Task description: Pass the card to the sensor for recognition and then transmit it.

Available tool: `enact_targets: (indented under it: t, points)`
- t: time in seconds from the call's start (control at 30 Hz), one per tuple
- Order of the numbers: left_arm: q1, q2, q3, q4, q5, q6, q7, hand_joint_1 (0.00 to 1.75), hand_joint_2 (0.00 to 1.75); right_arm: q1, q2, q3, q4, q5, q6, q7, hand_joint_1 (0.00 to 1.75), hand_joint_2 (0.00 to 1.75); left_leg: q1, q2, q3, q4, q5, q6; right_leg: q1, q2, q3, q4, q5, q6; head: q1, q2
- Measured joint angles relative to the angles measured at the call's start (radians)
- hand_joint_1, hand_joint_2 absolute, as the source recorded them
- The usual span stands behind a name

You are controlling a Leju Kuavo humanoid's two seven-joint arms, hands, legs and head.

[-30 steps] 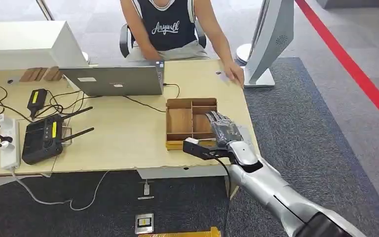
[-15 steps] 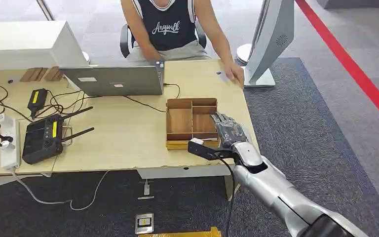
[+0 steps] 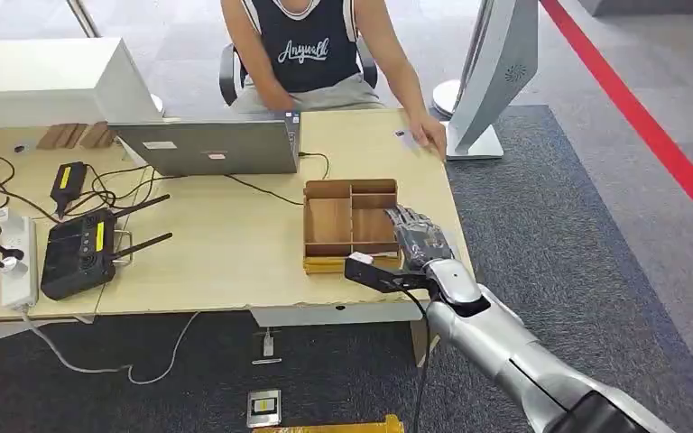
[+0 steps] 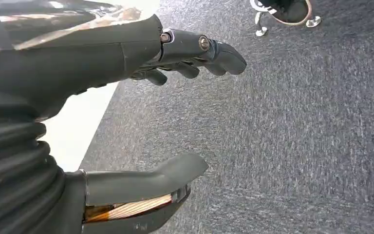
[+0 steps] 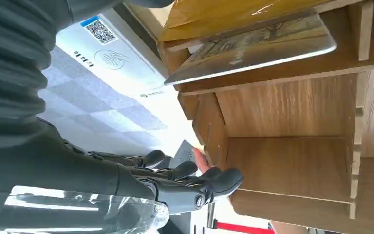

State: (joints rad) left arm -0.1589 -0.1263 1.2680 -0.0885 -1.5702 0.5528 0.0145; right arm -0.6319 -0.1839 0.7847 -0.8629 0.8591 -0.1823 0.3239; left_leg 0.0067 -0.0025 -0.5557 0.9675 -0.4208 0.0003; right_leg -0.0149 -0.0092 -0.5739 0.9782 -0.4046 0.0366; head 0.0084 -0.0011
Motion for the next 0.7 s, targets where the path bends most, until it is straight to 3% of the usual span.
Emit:
enact_targets:
  t: [0.7]
  points:
    - [0.0, 0.0, 0.0, 0.0, 0.001, 0.001, 0.0, 0.0, 1.75, -0.001, 0.048, 0.011, -0.019, 0.0, 0.003, -0.039, 0.0, 1.75, 0.0, 0.0, 0.0, 0.0, 0.0, 0.0, 0.0, 0.0, 0.0, 0.0, 0.0, 0.0, 0.0, 0.0]
